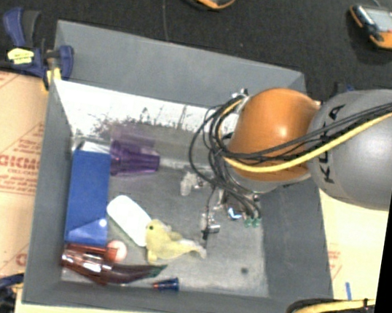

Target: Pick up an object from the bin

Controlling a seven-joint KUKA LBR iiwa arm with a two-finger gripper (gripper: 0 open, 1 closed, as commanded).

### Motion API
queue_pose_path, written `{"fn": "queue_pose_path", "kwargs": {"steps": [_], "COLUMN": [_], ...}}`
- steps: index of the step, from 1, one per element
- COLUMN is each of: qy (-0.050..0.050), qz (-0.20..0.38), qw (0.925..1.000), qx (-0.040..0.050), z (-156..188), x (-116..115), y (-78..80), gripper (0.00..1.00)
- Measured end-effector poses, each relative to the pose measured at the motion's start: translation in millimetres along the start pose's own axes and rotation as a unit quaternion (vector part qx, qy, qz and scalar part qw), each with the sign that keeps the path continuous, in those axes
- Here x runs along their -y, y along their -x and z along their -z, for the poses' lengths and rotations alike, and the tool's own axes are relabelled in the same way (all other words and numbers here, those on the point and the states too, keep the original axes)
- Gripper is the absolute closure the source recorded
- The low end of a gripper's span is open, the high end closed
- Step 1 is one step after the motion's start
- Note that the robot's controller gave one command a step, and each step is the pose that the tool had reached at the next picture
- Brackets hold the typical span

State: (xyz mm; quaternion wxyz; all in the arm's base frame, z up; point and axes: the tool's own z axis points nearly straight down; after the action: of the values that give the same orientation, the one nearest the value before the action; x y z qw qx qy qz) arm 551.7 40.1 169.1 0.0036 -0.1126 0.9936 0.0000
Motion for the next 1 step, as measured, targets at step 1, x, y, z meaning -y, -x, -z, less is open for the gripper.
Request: {"fn": "queue_pose_path", "kwargs": {"steps": [1], "qy": [0.001], "qz": [-0.025], "qw": [0.9997], "qx": [0.0030], "z": [-44.2], "x": [-3.1], "y": [-8.0], "gripper": [0.00]}}
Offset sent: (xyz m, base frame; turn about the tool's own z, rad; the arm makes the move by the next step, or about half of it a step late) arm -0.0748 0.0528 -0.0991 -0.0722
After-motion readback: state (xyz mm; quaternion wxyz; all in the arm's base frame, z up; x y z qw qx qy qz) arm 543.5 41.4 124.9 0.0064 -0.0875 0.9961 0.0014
